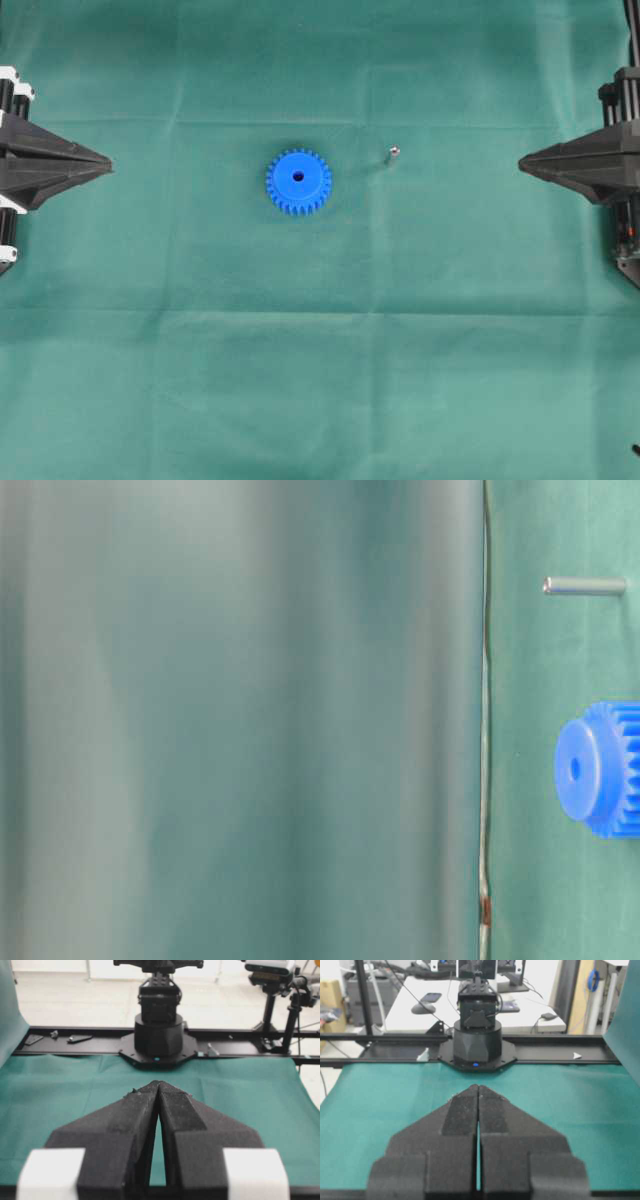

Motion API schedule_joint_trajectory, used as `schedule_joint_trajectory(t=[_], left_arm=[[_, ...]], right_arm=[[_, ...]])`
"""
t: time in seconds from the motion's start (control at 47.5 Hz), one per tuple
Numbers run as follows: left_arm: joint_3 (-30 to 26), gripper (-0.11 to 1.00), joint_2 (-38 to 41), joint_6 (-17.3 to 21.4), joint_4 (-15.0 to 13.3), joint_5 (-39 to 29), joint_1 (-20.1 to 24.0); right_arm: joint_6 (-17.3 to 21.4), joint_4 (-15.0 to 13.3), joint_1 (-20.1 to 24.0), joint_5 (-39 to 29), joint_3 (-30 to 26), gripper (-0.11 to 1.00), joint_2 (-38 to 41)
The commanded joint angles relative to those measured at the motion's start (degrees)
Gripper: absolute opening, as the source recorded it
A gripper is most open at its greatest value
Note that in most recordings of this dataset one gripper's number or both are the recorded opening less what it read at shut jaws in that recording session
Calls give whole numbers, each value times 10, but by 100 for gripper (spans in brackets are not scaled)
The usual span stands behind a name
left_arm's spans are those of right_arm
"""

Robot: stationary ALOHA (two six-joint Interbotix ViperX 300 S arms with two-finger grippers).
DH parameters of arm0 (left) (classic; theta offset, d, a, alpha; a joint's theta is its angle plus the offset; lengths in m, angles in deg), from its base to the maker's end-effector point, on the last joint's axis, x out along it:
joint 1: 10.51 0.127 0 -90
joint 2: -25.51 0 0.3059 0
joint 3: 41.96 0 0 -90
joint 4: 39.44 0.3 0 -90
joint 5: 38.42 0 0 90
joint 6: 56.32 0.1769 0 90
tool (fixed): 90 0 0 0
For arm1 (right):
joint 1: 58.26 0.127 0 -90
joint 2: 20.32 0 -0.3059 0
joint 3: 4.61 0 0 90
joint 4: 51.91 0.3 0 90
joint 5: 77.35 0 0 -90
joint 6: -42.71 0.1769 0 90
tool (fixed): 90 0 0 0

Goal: Insert the shaft placed at a random location into the center hole of the medium gear at another random location.

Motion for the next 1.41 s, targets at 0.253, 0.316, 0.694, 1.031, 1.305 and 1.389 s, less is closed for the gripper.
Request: schedule_joint_trajectory(t=[0.253,0.316,0.694,1.031,1.305,1.389], left_arm=[[-17,0,6,-4,7,-1,-4],[-17,0,6,-4,7,-5,-4],[-16,0,7,-4,7,-17,-4],[-14,0,7,-4,7,-18,-4],[-13,0,8,-4,7,-25,-4],[-13,0,9,-4,7,-25,-4]], right_arm=[[0,0,-39,-18,-31,1,40],[0,0,-51,-18,-31,1,54],[-1,1,-123,18,-29,45,193],[-10,2,-149,146,-37,80,399],[-10,6,-153,223,-49,80,512],[-10,11,-153,238,-52,80,533]])
